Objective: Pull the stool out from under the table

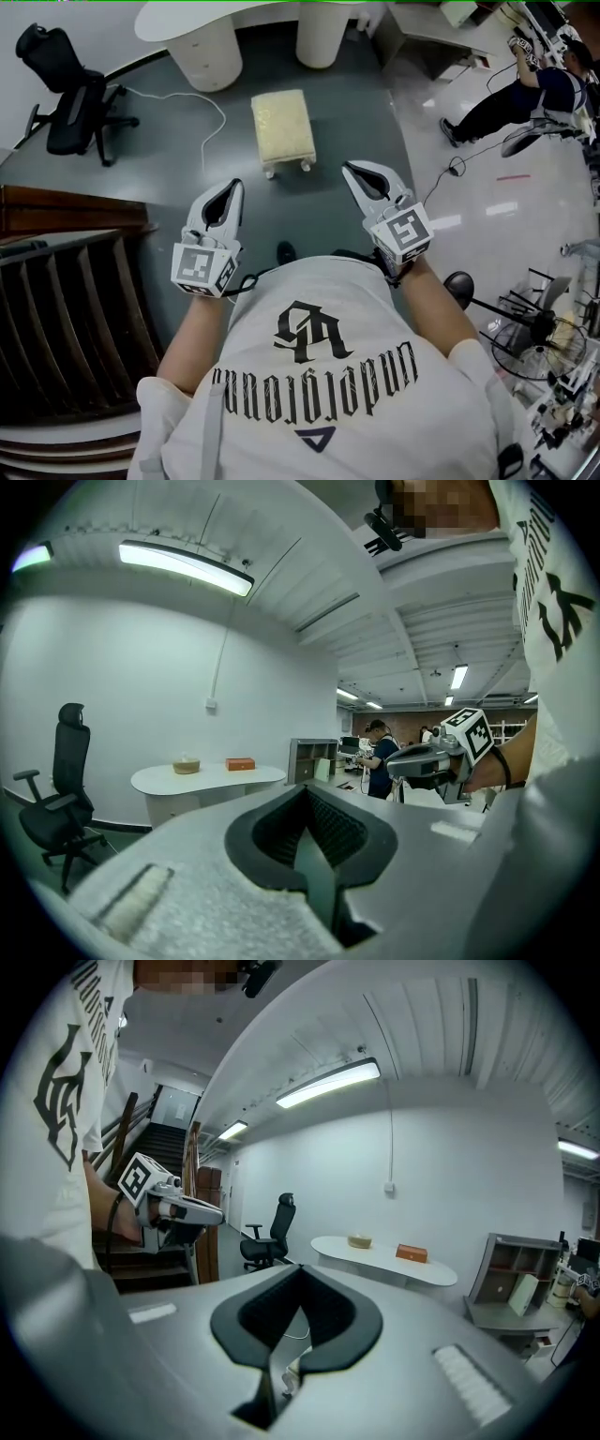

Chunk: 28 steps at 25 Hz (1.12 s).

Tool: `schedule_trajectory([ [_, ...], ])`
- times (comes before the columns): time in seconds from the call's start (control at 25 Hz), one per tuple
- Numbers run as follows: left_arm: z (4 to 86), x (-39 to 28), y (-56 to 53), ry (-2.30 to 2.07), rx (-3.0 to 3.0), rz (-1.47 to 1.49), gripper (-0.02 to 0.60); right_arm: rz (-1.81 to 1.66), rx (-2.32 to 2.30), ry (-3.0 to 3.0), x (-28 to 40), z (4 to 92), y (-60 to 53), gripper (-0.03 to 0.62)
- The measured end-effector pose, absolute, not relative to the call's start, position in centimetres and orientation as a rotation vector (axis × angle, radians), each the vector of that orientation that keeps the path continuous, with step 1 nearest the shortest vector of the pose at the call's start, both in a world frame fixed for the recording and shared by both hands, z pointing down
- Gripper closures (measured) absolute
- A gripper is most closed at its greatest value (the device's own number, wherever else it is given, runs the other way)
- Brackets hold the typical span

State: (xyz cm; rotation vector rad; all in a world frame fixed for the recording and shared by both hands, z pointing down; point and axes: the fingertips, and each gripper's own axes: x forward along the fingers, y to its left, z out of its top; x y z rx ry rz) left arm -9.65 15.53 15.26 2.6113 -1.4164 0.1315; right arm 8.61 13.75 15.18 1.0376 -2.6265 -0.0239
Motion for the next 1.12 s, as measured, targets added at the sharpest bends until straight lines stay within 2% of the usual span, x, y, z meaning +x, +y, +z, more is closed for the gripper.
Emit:
schedule_trajectory([
  [0.48,12.4,0.4,19.9,-1.52,2.608,0.152,0.574,-0.032,0.953,-2.712,18.5,14.4,19.3,0.591],
  [0.84,12.3,10.4,27.0,-1.579,2.558,0.126,0.574,-0.027,0.889,-2.743,28.8,14.9,25.8,0.591],
  [1.12,13.0,15.7,33.7,-1.608,2.52,0.14,0.574,-0.013,0.807,-2.764,34.1,15.7,31.8,0.591],
])
